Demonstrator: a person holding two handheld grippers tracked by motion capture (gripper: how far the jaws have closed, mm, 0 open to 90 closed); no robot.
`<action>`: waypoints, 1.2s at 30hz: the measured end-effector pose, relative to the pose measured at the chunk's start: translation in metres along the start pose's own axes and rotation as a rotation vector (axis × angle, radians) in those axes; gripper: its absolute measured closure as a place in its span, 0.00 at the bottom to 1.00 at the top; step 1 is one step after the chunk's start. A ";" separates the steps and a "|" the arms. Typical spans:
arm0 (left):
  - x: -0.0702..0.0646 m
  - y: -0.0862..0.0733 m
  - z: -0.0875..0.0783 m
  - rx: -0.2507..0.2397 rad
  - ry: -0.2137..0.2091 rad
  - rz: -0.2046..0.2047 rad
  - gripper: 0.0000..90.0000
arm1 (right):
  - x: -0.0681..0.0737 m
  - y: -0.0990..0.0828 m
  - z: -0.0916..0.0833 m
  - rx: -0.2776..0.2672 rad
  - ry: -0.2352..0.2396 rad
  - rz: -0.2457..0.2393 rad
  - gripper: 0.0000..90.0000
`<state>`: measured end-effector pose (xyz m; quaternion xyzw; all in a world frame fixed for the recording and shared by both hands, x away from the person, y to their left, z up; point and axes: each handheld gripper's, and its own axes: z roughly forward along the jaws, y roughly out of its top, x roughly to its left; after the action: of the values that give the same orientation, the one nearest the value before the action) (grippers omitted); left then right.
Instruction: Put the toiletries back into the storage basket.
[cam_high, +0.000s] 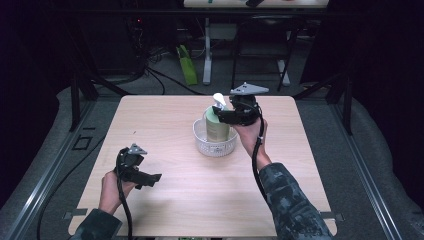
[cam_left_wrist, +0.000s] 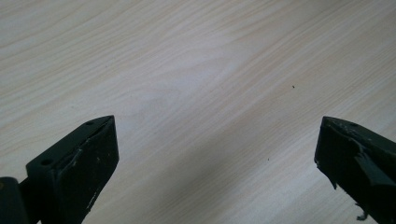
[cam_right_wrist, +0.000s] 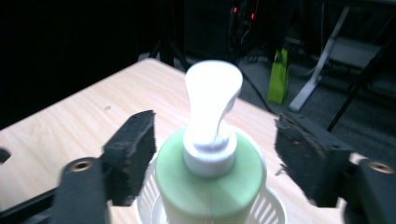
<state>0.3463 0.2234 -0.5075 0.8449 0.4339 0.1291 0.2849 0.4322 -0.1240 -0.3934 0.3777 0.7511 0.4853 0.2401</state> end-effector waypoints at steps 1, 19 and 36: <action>0.000 0.000 0.000 -0.001 -0.001 0.000 0.00 | 0.000 0.000 -0.002 0.014 0.002 0.004 0.27; -0.001 0.000 0.000 -0.004 0.000 0.001 0.00 | 0.005 -0.010 -0.048 0.175 0.014 -0.027 0.03; 0.002 -0.001 -0.001 0.002 0.010 -0.011 0.00 | 0.000 -0.073 -0.095 0.288 -0.008 0.060 0.00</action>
<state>0.3468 0.2256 -0.5073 0.8422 0.4401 0.1316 0.2825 0.3386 -0.1943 -0.4207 0.4325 0.8003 0.3781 0.1718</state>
